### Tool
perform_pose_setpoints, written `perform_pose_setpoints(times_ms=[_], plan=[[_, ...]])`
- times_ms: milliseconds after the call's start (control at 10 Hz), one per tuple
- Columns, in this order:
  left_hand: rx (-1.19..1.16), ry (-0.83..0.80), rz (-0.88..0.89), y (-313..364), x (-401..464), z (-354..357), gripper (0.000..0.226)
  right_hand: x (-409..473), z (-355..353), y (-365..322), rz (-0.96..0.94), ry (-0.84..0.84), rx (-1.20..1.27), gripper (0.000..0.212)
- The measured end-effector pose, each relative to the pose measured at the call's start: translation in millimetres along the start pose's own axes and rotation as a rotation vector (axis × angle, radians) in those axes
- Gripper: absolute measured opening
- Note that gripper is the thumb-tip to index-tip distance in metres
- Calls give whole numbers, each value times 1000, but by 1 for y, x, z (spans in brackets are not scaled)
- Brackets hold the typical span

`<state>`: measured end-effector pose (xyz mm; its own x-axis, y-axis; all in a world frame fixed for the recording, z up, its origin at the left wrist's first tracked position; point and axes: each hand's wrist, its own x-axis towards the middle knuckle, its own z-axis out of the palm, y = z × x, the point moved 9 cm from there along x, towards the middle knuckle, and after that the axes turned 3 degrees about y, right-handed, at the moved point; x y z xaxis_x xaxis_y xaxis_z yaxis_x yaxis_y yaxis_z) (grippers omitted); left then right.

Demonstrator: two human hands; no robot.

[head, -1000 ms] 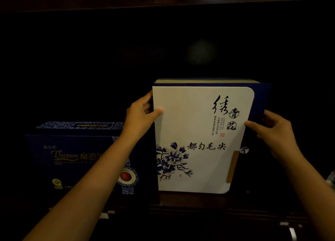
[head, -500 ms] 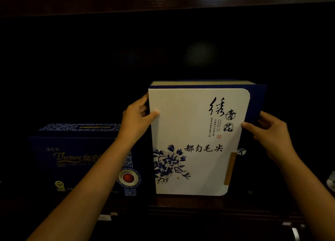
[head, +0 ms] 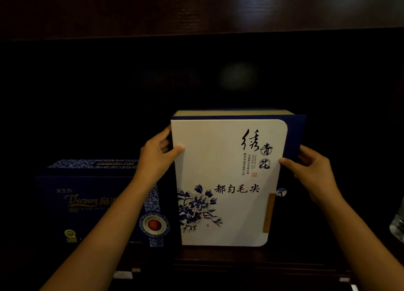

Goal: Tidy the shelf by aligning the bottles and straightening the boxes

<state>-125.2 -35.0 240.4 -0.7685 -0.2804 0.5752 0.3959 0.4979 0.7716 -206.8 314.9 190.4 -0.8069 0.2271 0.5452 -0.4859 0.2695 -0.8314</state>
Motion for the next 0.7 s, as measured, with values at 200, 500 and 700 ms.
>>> perform_pose_setpoints(times_ms=[200,500,700], plan=[[-50,40,-43,-8,0,-2,62,0,1,2,25,-39,42,51],[-30,59,-58,-8,-4,-3,55,3,4,3,43,-78,-5,57],[255,-144,-136,4,14,-7,60,5,3,-20,82,-120,-227,63]])
